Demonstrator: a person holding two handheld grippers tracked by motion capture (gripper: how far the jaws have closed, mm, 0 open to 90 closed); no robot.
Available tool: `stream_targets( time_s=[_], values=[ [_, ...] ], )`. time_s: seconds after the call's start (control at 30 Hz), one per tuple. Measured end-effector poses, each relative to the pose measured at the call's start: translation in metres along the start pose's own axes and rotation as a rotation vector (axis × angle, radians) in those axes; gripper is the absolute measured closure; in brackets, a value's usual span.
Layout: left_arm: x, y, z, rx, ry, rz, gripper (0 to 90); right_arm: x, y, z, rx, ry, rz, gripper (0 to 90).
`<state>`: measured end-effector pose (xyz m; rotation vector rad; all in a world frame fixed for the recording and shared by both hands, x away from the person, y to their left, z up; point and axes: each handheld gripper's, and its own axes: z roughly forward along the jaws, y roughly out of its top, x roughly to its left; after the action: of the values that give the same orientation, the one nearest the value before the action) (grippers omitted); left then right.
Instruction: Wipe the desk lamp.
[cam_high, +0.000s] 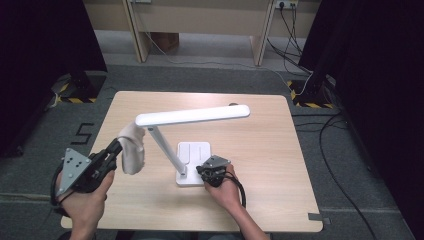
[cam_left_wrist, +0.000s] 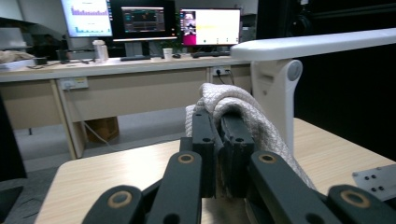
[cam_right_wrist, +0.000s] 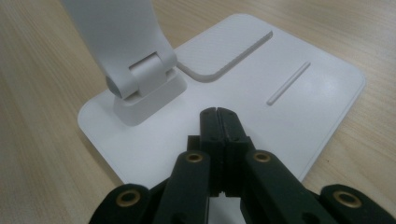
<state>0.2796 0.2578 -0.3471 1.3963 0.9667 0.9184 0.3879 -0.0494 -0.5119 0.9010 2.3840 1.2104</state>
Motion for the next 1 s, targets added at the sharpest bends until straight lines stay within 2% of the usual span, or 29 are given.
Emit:
stream_targets(
  time_s=[0.03, 0.27, 0.57, 1.0],
  values=[
    [-0.003, 0.001, 0.007, -0.001, -0.015, -0.006, 85.5, 0.000, 0.000, 0.000, -0.001, 0.000, 0.000, 90.0],
    [-0.012, 0.008, 0.022, -0.017, -0.054, -0.007, 85.5, 0.000, 0.000, 0.000, 0.000, 0.002, 0.001, 90.0],
    [-0.018, 0.013, 0.031, -0.007, -0.084, 0.027, 85.4, 0.000, 0.000, 0.000, 0.000, 0.001, 0.000, 90.0],
    [-0.022, 0.008, 0.035, 0.014, -0.078, 0.060, 85.3, 0.000, 0.000, 0.000, 0.000, 0.002, 0.001, 90.0]
  ],
)
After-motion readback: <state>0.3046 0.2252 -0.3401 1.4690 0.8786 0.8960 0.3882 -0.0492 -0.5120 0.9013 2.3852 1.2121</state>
